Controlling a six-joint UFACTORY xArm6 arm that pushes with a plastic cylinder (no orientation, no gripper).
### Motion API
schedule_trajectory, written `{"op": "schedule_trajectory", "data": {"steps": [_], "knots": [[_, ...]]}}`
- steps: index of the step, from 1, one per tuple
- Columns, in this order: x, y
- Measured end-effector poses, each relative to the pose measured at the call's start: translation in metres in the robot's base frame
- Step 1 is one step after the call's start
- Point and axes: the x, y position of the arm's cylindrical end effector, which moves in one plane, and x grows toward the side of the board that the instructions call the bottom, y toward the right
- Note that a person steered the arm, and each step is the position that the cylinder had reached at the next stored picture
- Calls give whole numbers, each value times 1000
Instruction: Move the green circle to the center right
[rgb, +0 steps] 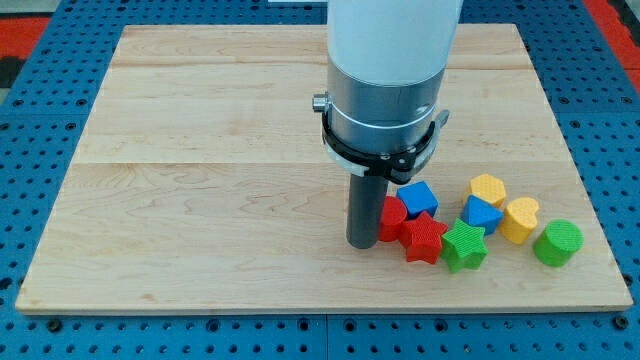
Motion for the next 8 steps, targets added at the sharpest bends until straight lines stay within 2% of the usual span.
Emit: {"op": "schedule_trajectory", "data": {"steps": [1,2,3,4,5,8], "knots": [[19,-12],[27,8],[40,53],[64,64],[73,72],[71,174]]}}
